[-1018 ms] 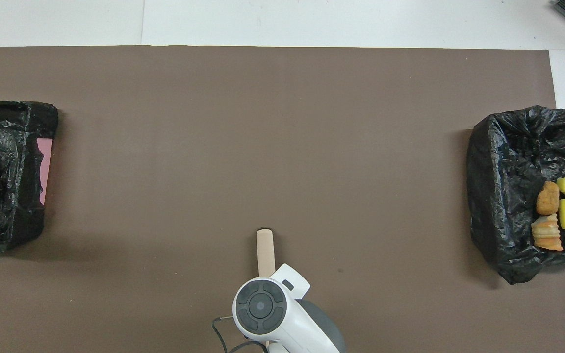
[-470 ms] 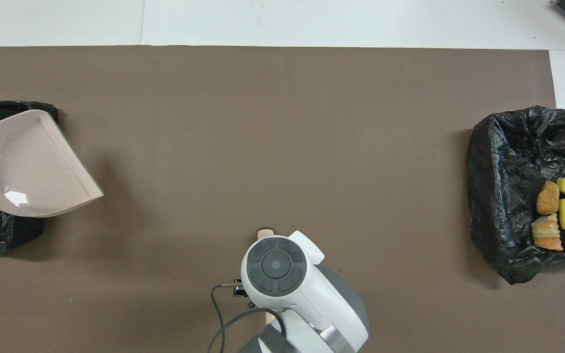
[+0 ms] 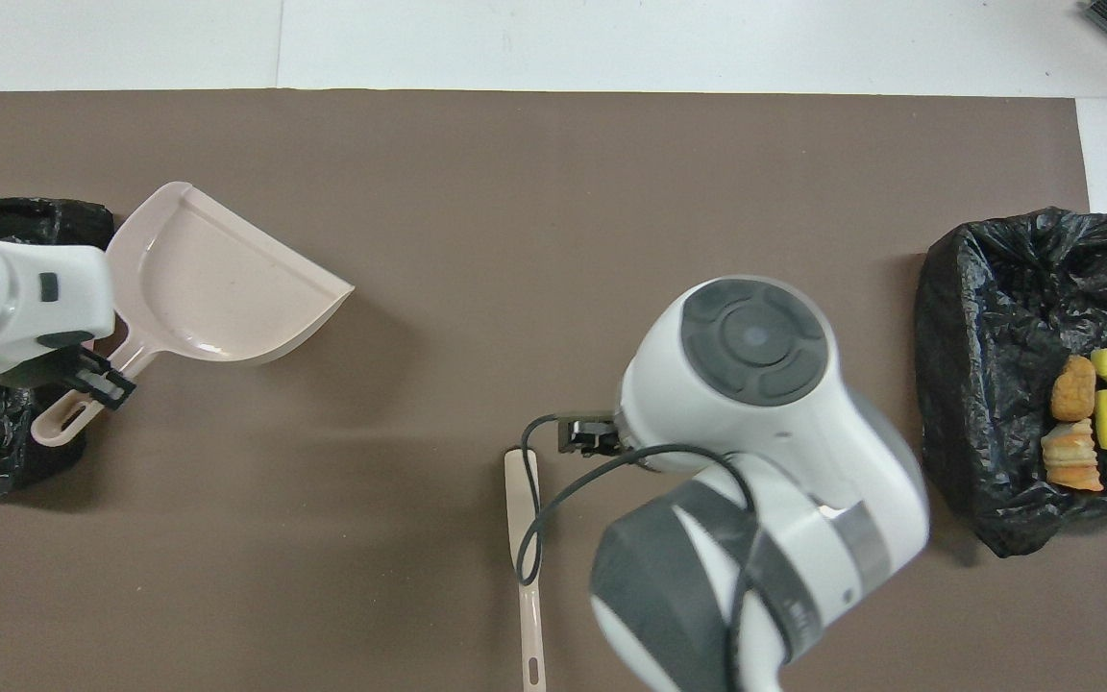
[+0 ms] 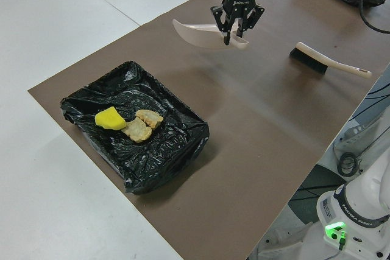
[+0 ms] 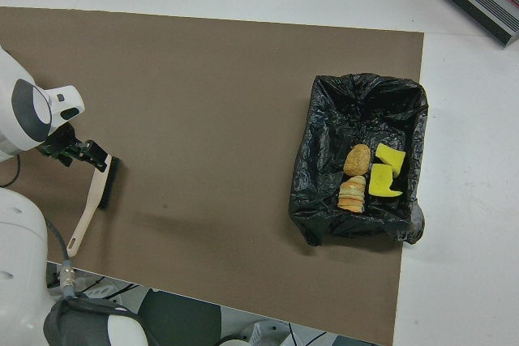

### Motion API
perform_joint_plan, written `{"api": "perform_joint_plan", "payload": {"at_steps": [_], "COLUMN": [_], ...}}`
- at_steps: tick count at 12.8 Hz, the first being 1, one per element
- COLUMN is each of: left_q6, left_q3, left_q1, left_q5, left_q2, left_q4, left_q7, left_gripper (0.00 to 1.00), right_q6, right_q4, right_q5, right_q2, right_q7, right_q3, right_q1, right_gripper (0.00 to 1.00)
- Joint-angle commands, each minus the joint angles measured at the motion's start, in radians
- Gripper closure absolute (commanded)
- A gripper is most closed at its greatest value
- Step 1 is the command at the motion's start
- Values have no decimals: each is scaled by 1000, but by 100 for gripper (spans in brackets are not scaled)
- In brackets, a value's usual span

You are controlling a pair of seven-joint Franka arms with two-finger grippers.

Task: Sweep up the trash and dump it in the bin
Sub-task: 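Bring the empty dustpan back over the table with the left gripper, then set the dustpan down on the table and open the left gripper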

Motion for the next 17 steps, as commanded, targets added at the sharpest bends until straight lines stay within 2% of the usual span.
{"api": "perform_joint_plan", "payload": {"at_steps": [1, 3, 5, 9, 12, 14, 15, 17], "left_q6": [116, 172, 299, 342, 384, 416, 440, 470], "left_q3": [19, 21, 22, 22, 22, 22, 22, 21], "left_q1": [-108, -186, -287, -401, -449, -463, -472, -472], "left_q5": [-37, -73, -72, -77, -90, -90, -93, -99], "left_q2": [26, 76, 177, 357, 404, 444, 445, 445], "left_q4": [-17, -3, 16, 186, 199, 207, 207, 198], "left_q7": [-251, -411, -626, -848, -881, -912, -915, -912], "left_gripper": [100, 100, 100, 100, 100, 100, 100, 100], "right_q6": [-68, -115, -125, -137, -178, -190, -203, -229], "right_q4": [85, 136, 153, 158, 158, 159, 161, 192], "right_q5": [-13, -58, -109, -166, -146, -151, -149, -145], "right_q2": [9, 9, 1, -31, -53, -68, -86, -115], "right_q7": [-155, -280, -358, -486, -526, -527, -529, -517], "right_q3": [5, 5, 2, -8, -26, -47, -84, -187], "right_q1": [-114, -214, -274, -366, -421, -414, -396, -292], "right_gripper": [0, 0, 0, 0, 0, 0, 0, 0]}}
